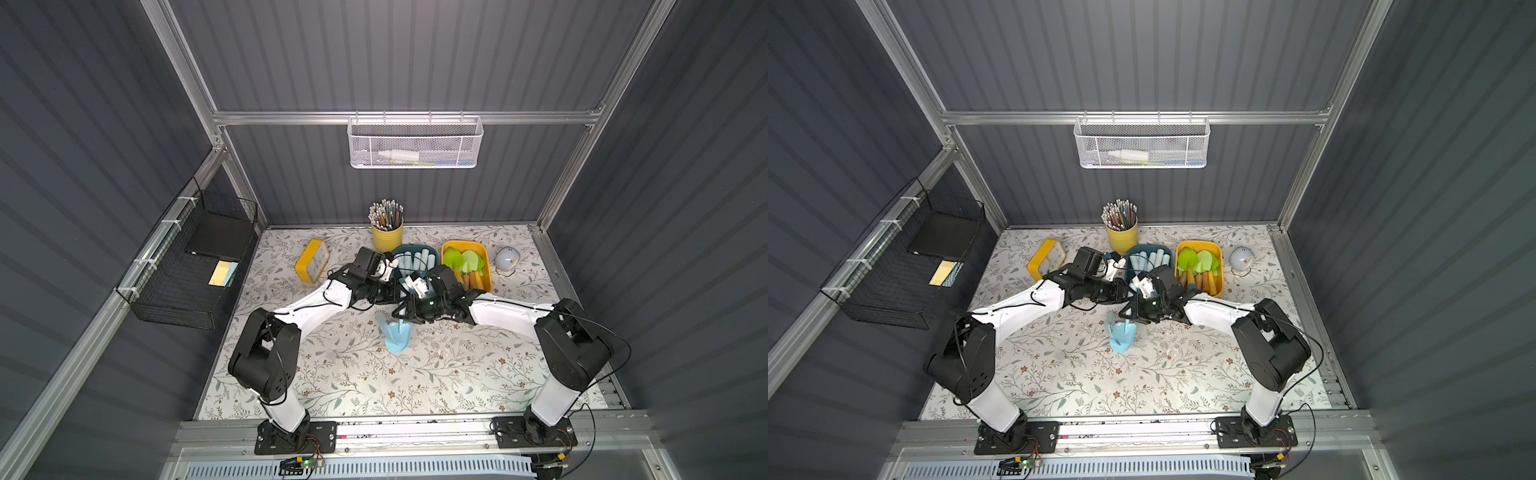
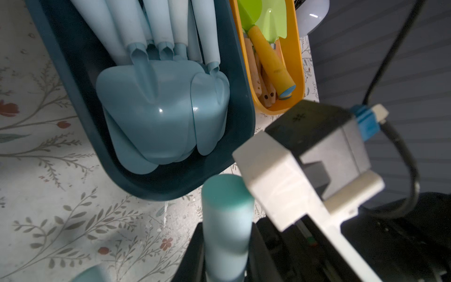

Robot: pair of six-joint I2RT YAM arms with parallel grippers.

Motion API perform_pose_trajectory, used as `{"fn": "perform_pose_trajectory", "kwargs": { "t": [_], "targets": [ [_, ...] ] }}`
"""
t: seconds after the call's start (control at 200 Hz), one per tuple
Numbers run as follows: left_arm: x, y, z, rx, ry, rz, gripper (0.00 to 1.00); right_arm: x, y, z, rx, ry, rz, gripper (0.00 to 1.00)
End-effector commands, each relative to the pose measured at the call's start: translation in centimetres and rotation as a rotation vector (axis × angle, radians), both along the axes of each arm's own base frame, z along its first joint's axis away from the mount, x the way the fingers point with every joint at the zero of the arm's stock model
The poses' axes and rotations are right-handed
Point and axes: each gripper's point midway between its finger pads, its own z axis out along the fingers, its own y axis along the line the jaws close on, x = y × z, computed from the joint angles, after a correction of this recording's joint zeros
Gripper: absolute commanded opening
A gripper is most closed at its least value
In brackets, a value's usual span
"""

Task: Sort the small shovels by color and place them into the storage box
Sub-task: Adjust the shovel.

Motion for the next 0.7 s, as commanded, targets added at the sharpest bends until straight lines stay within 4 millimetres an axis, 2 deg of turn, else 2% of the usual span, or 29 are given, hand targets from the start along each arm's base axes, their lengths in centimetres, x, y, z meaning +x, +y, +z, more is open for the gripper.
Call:
{"fn": "perform_pose_trajectory", "kwargs": {
  "t": [0.0, 0.185, 0.265, 0.365, 0.475, 0.53, 0.585, 0.65, 0.695],
  "targets": [
    [-0.8, -0.3, 2.0, -0.028, -0.057, -0.033, 0.0, 0.8, -0.7, 0.0, -0.038, -0.025, -0.09, 0.0],
    [0.2, 0.2, 1.3, 0.008, -0.087, -0.001, 0.0, 0.9, -3.3, -4.6, -0.356, -0.02, -0.163, 0.0],
    [0.6, 0.4, 1.1, 0.015, -0.095, 0.005, 0.0, 1.2, -4.0, -5.6, -0.466, -0.037, -0.181, 0.0],
    [1.4, 1.3, 1.4, 0.017, -0.108, 0.033, 0.0, 1.6, -3.2, -4.3, -0.526, -0.107, -0.164, 0.0],
    [3.8, 3.9, 3.6, 0.004, -0.161, 0.135, 0.0, 3.0, -3.5, -1.9, -0.576, -0.171, -0.202, 0.0],
    [5.2, 5.5, 5.3, -0.011, -0.195, 0.198, 0.07, 3.9, -4.3, -0.9, -0.627, -0.204, -0.23, 0.0],
    [6.3, 6.8, 6.9, -0.024, -0.23, 0.252, 0.21, 4.9, -5.2, 0.1, -0.694, -0.238, -0.254, 0.0],
    [7.4, 7.6, 8.8, -0.023, -0.279, 0.298, 0.45, 6.2, -6.2, 1.3, -0.771, -0.266, -0.285, 0.0],
    [7.8, 7.8, 9.7, -0.024, -0.301, 0.317, 0.5, 7.2, -6.9, 2.0, -0.823, -0.291, -0.308, 0.0]
  ]
}}
